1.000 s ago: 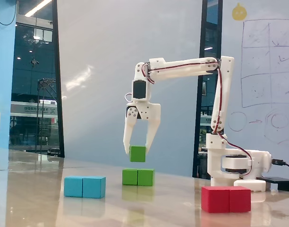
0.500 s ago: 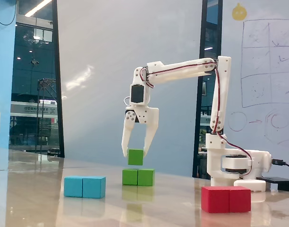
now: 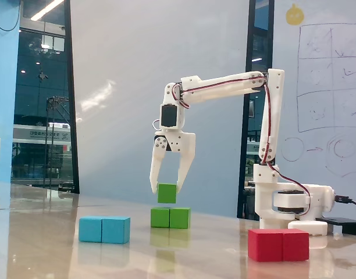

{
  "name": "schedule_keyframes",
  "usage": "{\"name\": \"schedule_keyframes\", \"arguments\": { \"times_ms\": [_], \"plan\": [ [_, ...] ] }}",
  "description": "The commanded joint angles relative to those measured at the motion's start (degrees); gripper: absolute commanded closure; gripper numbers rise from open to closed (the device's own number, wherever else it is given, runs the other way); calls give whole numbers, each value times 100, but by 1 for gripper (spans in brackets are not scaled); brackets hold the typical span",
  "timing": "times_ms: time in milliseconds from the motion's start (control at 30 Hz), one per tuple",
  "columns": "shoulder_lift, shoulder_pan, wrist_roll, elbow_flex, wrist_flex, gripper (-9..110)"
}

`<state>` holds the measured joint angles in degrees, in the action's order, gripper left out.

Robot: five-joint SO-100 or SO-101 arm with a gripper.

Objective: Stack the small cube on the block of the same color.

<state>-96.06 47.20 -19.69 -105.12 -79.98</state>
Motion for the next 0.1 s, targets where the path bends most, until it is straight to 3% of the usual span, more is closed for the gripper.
{"name": "schedule_keyframes", "arguments": {
  "times_ms": [0,67],
  "plan": [
    [44,-35,-62,18,-9,97],
    [114,-35,-62,18,-18,94]
  ]
}}
